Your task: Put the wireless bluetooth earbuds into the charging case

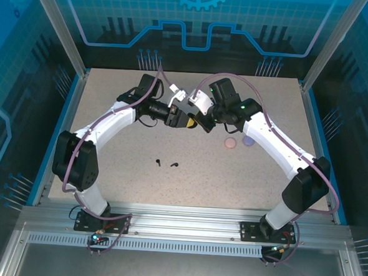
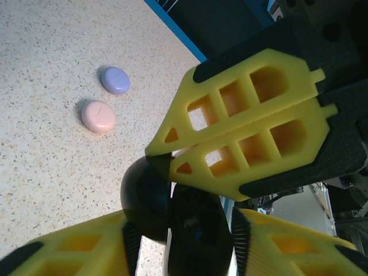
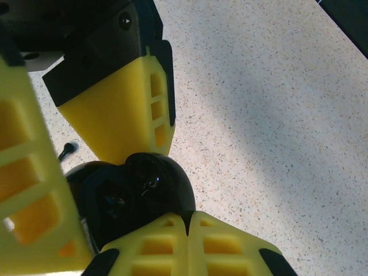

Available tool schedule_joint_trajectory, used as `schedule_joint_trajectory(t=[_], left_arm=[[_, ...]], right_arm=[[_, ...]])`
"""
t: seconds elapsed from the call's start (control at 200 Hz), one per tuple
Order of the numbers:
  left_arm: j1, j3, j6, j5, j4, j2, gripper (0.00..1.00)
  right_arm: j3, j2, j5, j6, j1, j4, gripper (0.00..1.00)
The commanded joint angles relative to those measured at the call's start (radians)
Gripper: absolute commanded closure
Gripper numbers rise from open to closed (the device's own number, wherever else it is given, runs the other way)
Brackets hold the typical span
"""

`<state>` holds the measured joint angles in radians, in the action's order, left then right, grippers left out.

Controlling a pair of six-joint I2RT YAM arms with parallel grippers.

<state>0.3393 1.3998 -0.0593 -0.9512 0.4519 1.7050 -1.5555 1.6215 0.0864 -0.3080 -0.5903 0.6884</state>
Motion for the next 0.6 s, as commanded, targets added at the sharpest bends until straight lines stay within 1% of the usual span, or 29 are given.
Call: schedule_joint_trajectory(t=[0.0,0.28,0.35,0.4,0.555,0.585,0.595], left_arm=[[0.007,0.030,-0.020,-0.043,0.018,0.009,0.58],[0.007,0.004,-0.005,-0.055,-0.017,-0.002,0.59],[0.007,-0.001,0.001,-0.059,-0.029,-0.005,0.65],[0.008,-0.005,0.006,-0.062,-0.036,-0.008,0.67],[0.006,-0.031,0.023,-0.070,-0.075,-0.024,0.68],[0.006,-0.040,0.032,-0.072,-0.090,-0.028,0.70],[0.006,-0.043,0.033,-0.073,-0.095,-0.031,0.72]], right_arm=[[-0.035,0.018,0.009,-0.006,-0.013,0.011,1.00],[-0.043,0.023,-0.010,-0.006,-0.013,0.019,1.00],[-0.046,0.024,-0.012,-0.008,-0.013,0.021,1.00],[-0.048,0.024,-0.016,-0.008,-0.012,0.022,1.00],[-0.054,0.030,-0.023,-0.006,-0.012,0.028,1.00],[-0.054,0.032,-0.026,-0.006,-0.012,0.030,1.00],[-0.055,0.032,-0.026,-0.006,-0.012,0.030,1.00]])
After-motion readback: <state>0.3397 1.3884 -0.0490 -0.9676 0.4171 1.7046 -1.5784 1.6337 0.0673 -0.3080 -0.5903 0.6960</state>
